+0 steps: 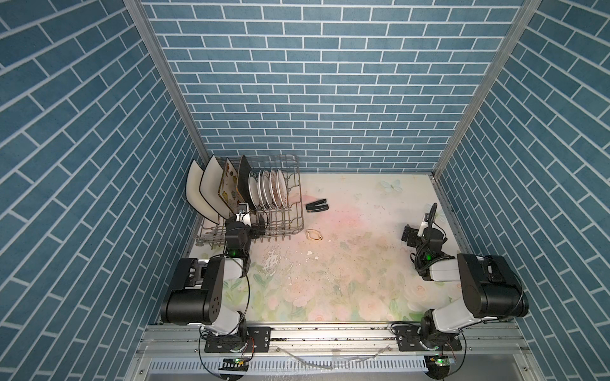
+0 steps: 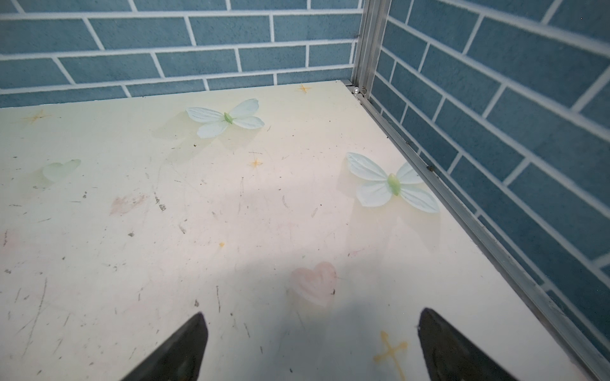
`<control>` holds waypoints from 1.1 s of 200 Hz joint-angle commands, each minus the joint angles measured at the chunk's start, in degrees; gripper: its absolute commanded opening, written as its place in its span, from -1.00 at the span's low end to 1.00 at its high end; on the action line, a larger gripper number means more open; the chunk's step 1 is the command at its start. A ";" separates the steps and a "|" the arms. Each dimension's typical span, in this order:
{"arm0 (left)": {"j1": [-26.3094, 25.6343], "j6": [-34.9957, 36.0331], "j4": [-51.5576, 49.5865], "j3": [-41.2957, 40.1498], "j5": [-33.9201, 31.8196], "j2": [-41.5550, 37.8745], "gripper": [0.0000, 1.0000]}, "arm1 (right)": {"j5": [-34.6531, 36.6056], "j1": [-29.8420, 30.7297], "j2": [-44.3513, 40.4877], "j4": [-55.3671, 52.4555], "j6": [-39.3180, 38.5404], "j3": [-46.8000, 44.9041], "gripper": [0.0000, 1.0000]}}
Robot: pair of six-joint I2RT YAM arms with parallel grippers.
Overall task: Unload the plates from the dish rack
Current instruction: Pick up the plate from the dish rack.
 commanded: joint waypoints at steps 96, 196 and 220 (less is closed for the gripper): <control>-0.33 0.22 -45.61 26.51 6.27 -16.32 0.99 | -6.08 -2.05 -6.96 -11.53 -2.31 5.29 0.98; -3.57 10.83 -66.77 25.71 7.30 -41.60 0.99 | -16.91 4.44 -17.85 -56.27 -0.73 40.37 0.69; -3.62 9.70 -74.66 23.41 7.87 -48.93 0.99 | -11.72 10.96 -13.29 -64.40 -4.34 52.14 0.65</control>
